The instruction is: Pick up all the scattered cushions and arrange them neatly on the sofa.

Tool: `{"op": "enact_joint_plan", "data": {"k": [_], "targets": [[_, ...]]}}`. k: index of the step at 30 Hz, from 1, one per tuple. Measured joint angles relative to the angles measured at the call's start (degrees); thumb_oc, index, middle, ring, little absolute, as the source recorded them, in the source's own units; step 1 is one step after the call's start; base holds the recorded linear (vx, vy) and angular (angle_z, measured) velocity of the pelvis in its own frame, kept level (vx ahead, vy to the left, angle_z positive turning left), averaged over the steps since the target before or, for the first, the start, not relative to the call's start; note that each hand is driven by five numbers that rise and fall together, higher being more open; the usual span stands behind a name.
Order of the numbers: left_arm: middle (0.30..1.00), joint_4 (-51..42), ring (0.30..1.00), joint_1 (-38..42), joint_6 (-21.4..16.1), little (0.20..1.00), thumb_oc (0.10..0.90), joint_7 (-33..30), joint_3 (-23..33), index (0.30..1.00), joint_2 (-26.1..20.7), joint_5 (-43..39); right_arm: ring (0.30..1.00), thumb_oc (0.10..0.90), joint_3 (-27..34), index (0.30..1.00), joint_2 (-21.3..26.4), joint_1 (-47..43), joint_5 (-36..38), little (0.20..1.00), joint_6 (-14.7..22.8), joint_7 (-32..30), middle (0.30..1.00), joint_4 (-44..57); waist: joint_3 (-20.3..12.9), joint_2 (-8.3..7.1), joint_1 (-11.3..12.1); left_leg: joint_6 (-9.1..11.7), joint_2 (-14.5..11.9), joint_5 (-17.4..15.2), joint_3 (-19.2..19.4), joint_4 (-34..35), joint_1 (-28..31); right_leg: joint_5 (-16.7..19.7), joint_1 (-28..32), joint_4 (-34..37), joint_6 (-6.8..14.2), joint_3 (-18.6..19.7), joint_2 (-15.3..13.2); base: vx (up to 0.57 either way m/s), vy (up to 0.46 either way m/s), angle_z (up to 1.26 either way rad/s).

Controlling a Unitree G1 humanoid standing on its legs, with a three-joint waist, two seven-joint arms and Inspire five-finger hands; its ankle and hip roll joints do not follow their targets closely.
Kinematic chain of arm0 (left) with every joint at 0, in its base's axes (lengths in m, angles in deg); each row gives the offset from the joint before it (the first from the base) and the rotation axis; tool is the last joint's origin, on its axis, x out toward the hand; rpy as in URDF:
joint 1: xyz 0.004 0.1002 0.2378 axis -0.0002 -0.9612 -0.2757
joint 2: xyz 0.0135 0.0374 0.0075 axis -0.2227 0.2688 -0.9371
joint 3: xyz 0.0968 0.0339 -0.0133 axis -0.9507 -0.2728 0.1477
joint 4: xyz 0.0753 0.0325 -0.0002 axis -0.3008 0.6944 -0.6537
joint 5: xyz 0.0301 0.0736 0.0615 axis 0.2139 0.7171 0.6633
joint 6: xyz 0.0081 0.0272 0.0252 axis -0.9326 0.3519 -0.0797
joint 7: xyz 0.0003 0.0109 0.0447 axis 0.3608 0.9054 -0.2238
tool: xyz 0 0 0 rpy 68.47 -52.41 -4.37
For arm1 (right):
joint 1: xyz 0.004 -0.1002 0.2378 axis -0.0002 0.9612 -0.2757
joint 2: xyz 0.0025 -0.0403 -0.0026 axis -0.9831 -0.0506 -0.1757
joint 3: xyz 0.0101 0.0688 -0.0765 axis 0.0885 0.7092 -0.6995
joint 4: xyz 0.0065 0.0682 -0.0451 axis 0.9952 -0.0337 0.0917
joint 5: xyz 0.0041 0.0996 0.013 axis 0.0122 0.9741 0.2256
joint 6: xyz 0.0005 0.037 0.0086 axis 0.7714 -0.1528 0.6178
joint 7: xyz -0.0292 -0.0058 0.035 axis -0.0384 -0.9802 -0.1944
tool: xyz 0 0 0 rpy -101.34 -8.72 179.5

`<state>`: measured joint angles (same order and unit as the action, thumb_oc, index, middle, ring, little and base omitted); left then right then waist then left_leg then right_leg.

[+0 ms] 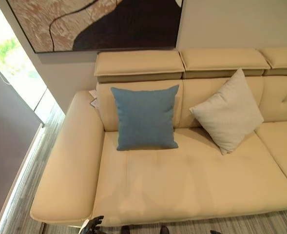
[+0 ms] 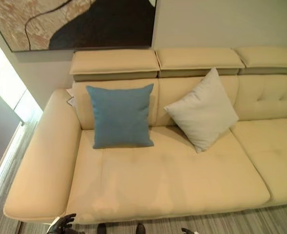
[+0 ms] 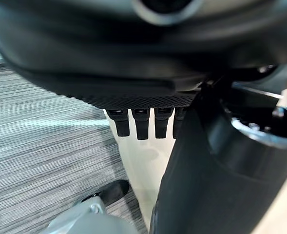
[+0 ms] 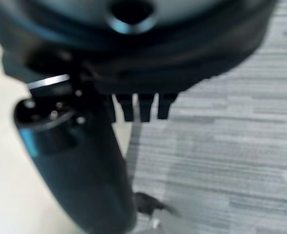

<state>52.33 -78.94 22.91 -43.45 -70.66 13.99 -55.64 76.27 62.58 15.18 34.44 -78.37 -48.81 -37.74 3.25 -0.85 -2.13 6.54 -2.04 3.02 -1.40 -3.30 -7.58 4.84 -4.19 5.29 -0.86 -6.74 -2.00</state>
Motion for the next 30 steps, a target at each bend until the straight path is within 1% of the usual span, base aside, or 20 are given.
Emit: {"op": "enact_joint_plan", "data": {"k": [2,3,5,6,9,11,12,14,15,16,18,19,22,23,24,25,26,27,28,30], "targets": [[0.900,-0.1,0.900,0.0,0.1,0.900,0.800,0.0,0.1,0.900,0.4,-0.1,0.900,0.800,0.0,0.900,0.6,-0.5,-0.2,0.900,0.2,0.0,0.900,0.9,0.1,-1.40,-0.3,-2.8,4.0,-2.7,-3.5,-3.7,2.1,1.1,0.3,-0.2,0.5,2.1,-2.4,-0.13,0.136,-0.56],[0.900,-0.1,0.900,0.1,0.1,0.900,0.800,0.0,-0.2,0.900,1.1,-0.1,0.900,0.800,0.0,0.900,1.2,-0.8,-0.3,0.900,0.2,-0.1,0.900,1.0,-0.2,-0.50,-0.4,-3.8,4.4,-3.1,-5.7,-1.7,3.6,1.7,-0.2,-0.3,1.3,2.8,-2.2,-0.11,0.131,-0.46],[0.900,-0.4,0.900,0.7,0.2,0.900,0.800,0.1,-0.6,0.900,2.7,-0.1,0.900,0.800,0.1,0.900,2.0,-1.6,-0.4,0.900,0.0,-0.2,0.900,0.6,-0.2,1.61,-0.4,-4.2,3.4,-3.4,-7.0,3.1,5.9,1.8,-0.8,-0.5,2.7,3.9,-1.1,-0.11,0.133,-0.32],[0.900,-0.4,0.900,1.7,0.2,0.900,0.800,0.1,-0.7,0.900,3.0,-0.1,0.900,0.800,0.1,0.900,1.8,-1.7,-0.4,0.900,-0.4,-0.4,0.900,0.5,0.0,1.71,-0.7,-4.4,3.7,-3.4,-6.9,4.3,6.5,2.4,-1.0,-0.4,3.1,4.1,-1.6,-0.24,0.210,-0.30],[0.900,-0.3,0.900,3.6,0.2,0.900,0.800,0.1,-2.9,0.900,2.8,0.0,0.900,0.800,0.0,0.900,0.3,-3.3,-0.5,0.900,-0.6,-0.6,0.900,0.0,0.7,0.16,-1.1,-6.5,5.4,-1.8,-4.3,6.8,7.1,3.3,-3.9,-1.8,4.7,7.0,-2.9,-0.18,0.131,-0.45],[0.900,-0.2,0.900,4.0,0.3,0.900,0.800,0.1,-2.9,0.900,2.7,0.0,0.900,0.800,0.0,0.900,-1.0,-4.4,-0.6,0.900,-0.8,-1.0,0.900,0.2,1.3,-0.99,-1.8,-7.6,6.2,-1.3,-2.2,7.4,6.8,3.3,-5.8,-2.9,6.7,8.4,-4.2,-0.21,0.098,-0.44],[0.900,-0.2,0.900,4.1,0.3,0.900,0.800,0.1,-2.9,0.900,2.6,0.0,0.900,0.800,-0.1,0.900,-1.3,-4.6,-0.6,0.900,-1.0,-1.0,0.900,0.2,1.4,-1.17,-1.6,-7.8,6.4,-1.2,-1.4,8.0,7.0,3.1,-6.6,-3.3,6.9,8.5,-4.5,-0.33,0.069,-0.65],[0.900,-0.2,0.900,3.8,0.3,0.900,0.800,0.1,-2.9,0.900,1.6,0.0,0.900,0.800,-0.1,0.900,-2.5,-4.4,-1.5,0.900,-1.3,-1.0,0.900,0.0,2.1,-2.84,-1.2,-8.6,7.8,-0.7,2.4,7.4,6.9,5.8,-9.4,-5.4,7.4,7.9,-5.8,-0.34,0.050,-0.86],[0.900,-0.1,0.900,3.4,0.3,0.900,0.800,0.1,-2.9,0.900,1.0,0.0,0.900,0.800,-0.4,0.900,-2.9,-4.9,-1.6,0.900,-1.2,-1.0,0.900,-0.1,2.6,-3.06,-0.1,-9.1,7.6,-0.9,4.9,6.4,6.3,6.8,-10.5,-4.6,7.3,4.7,-6.4,-0.17,0.030,-1.26],[0.900,0.0,0.900,3.1,0.9,0.900,0.800,0.0,-2.6,0.900,0.8,0.1,0.900,0.800,-0.5,0.900,-3.1,-6.3,-1.7,0.900,-1.3,-1.1,0.900,-0.7,3.7,-1.71,0.7,-10.8,6.4,-1.6,8.1,6.1,6.1,3.0,-11.1,-6.1,6.4,-6.0,-7.4,-0.12,0.009,-1.06],[0.900,0.0,0.900,3.2,1.5,0.900,0.800,0.1,-2.6,0.900,1.2,0.1,0.900,0.800,-0.4,0.900,-2.4,-6.2,-1.8,0.900,-1.5,-1.3,0.900,-0.9,4.3,0.11,1.0,-11.3,5.2,-2.0,8.4,6.0,6.3,1.8,-11.0,-10.8,7.7,-9.0,-8.2,-0.14,-0.007,-0.60],[0.900,0.0,0.900,2.6,1.5,0.900,0.800,0.1,-2.5,0.900,0.5,0.5,0.900,0.800,-0.4,0.900,-2.0,-5.6,-1.8,0.900,-2.1,-1.2,0.900,-1.7,4.2,0.22,1.4,-11.4,4.6,-1.7,10.0,6.1,6.7,-1.5,-10.4,-17.7,8.3,-8.8,-9.0,-0.16,-0.064,-0.45],[0.900,1.6,0.900,2.0,1.7,0.900,0.800,0.0,-2.3,0.900,-0.8,1.2,0.900,0.800,-0.4,0.900,-1.9,-5.3,-1.8,0.900,-2.4,-1.2,0.900,-1.6,3.9,0.53,2.1,-10.9,2.9,-0.9,12.3,6.8,7.1,-9.2,-8.9,-24.4,7.9,-7.2,-8.0,-0.12,-0.085,-0.36],[0.900,1.7,0.900,2.1,2.0,0.900,0.800,0.0,-2.4,0.900,-0.8,1.2,0.900,0.800,-0.4,0.900,-1.8,-5.3,-1.8,0.900,-2.4,-1.2,0.900,-1.6,3.9,0.67,2.7,-10.7,2.4,-0.8,13.1,6.9,7.1,-10.4,-8.9,-25.9,7.7,-7.4,-7.9,-0.13,-0.181,-0.76],[0.900,2.1,0.900,1.8,2.4,0.900,0.800,0.0,-2.2,0.900,-1.0,1.3,0.900,0.800,-1.1,0.900,-1.4,-4.9,-2.1,0.900,-2.6,-1.3,0.900,-1.7,3.4,1.05,4.3,-10.1,0.3,-0.4,16.5,6.8,6.7,-13.5,-7.7,-29.2,7.8,-9.8,-8.7,-0.07,-0.129,-0.88],[0.900,2.1,0.900,1.8,2.6,0.900,0.800,0.0,-2.1,0.900,-1.0,1.3,0.900,0.800,-1.7,0.900,-1.0,-4.6,-2.6,0.900,-2.8,-1.5,0.900,-1.8,3.2,1.15,5.1,-10.0,-0.7,-0.4,17.4,6.6,6.8,-14.7,-6.8,-29.1,8.3,-11.4,-9.2,-0.03,-0.162,-0.97],[0.900,2.0,0.900,1.7,2.6,0.900,0.800,0.0,-2.2,0.900,-1.2,1.2,0.900,0.800,-1.8,0.900,-0.7,-4.3,-2.8,0.900,-3.1,-1.6,0.900,-1.7,2.7,0.74,6.2,-9.7,-1.2,-0.4,18.3,6.5,6.9,-15.2,-5.0,-27.2,8.4,-13.4,-10.2,0.00,-0.201,-0.72],[0.900,1.7,0.900,1.3,2.6,0.900,0.800,0.0,-1.9,0.900,-1.9,1.0,0.900,0.800,-1.5,0.900,-0.8,-3.3,-2.7,0.900,-3.2,-1.6,0.900,-1.7,1.8,-0.74,6.7,-9.5,-0.6,-0.6,18.0,6.6,6.9,-12.6,-3.4,-23.1,7.9,-13.3,-10.7,0.01,-0.310,-0.63],[0.900,2.1,0.900,1.4,3.4,0.900,0.800,-0.3,-1.8,0.900,-2.1,1.1,0.900,0.800,-0.9,0.900,-0.5,-2.7,-2.4,0.900,-3.2,-1.5,0.900,-1.7,0.9,-0.40,5.8,-8.3,-2.0,0.3,16.7,6.1,6.9,-11.7,-1.0,-17.7,6.7,-12.0,-7.8,0.00,-0.236,-0.53],[0.900,2.1,0.900,1.0,3.3,0.900,0.800,-0.2,-1.8,0.900,-2.2,1.1,0.900,0.800,-0.9,0.900,-0.5,-2.3,-2.1,0.900,-3.2,-1.5,0.900,-1.5,-0.1,-1.03,6.2,-7.7,-3.4,0.5,15.1,4.4,6.3,-10.7,0.1,-14.4,5.4,-9.9,-6.0,-0.01,-0.187,-0.64]]}}
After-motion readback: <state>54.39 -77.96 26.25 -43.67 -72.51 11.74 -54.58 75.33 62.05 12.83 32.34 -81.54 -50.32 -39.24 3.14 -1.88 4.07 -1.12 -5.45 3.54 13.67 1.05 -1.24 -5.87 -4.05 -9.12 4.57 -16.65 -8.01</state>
